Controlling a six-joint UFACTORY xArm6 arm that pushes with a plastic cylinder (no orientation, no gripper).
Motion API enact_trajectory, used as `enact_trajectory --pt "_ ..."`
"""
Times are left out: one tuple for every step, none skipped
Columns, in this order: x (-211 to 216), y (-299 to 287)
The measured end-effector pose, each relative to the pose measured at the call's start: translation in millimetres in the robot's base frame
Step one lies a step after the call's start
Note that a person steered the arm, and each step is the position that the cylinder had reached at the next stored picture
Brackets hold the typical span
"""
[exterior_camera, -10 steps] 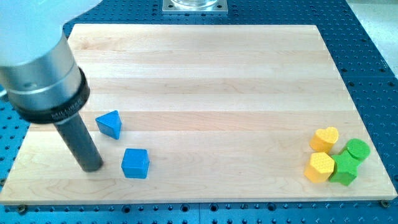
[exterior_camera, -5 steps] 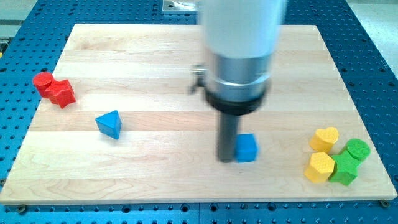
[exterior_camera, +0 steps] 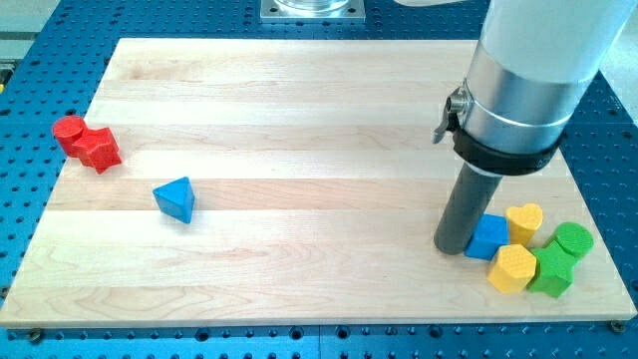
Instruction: Move the blue blocks towards the group of blocks
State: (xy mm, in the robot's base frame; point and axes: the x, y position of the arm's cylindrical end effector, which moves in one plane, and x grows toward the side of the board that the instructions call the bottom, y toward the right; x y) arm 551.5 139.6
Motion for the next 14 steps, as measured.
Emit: enact_trajectory --pt "0 -51" --pt "0 -158" --pt "0 -264" --pt "1 -335" --pt "10 -426" --pt "-4 -444" --pt "-47 -394" --pt "-48 -286" --pt "-45 -162" --pt "-44 -216" --pt "-77 -169" --pt "-78 -72" --pt "-79 -33" --pt "-95 -26"
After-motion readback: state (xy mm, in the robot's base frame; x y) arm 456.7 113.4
